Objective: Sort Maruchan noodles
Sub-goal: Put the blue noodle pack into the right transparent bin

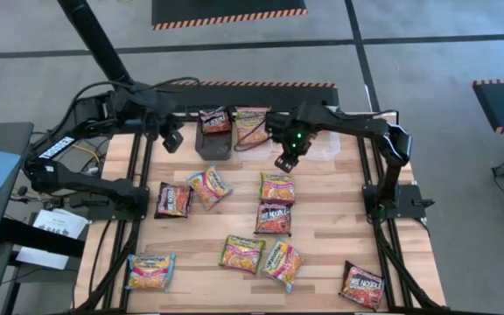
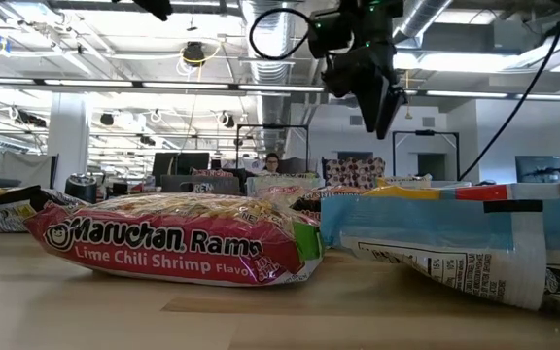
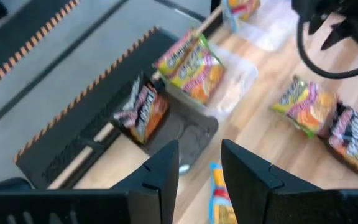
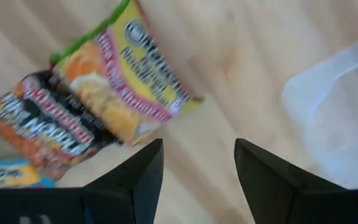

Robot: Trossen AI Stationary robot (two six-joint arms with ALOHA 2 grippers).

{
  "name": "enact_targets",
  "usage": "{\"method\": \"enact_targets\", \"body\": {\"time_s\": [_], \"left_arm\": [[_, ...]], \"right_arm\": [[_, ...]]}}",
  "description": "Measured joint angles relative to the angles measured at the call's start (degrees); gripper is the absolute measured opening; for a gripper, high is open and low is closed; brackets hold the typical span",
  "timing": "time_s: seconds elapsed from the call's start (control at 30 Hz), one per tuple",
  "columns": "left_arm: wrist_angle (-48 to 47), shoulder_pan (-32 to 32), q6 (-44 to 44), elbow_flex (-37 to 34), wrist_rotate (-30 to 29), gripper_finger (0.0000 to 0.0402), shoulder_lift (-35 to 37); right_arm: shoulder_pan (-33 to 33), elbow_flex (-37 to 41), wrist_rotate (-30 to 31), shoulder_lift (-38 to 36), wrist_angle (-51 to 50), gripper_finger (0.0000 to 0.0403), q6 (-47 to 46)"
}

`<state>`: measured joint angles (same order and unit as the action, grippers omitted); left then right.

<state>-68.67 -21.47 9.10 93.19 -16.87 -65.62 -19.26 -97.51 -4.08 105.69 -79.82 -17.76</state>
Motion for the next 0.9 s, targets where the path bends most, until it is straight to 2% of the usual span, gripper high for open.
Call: {"method": "enact_targets", "body": {"time_s": [0.17,0.43,0.9], "left_arm": [[-2.78,0.02,-0.18,0.0,1.47,0.0109,0.0],[-2.88,0.02,0.22,0.0,8.13,0.0109,-0.02],[-2.9,0.02,0.2,0.0,16.73,0.0109,-0.04]], "right_arm": [[4.84,0.0,-1.78,0.02,-3.27,0.0223,-5.97],[14.51,0.0,-5.82,0.04,-5.4,0.0223,-9.82],[31.51,0.0,-8.09,0.09,-0.98,0.0223,-12.37]]}}
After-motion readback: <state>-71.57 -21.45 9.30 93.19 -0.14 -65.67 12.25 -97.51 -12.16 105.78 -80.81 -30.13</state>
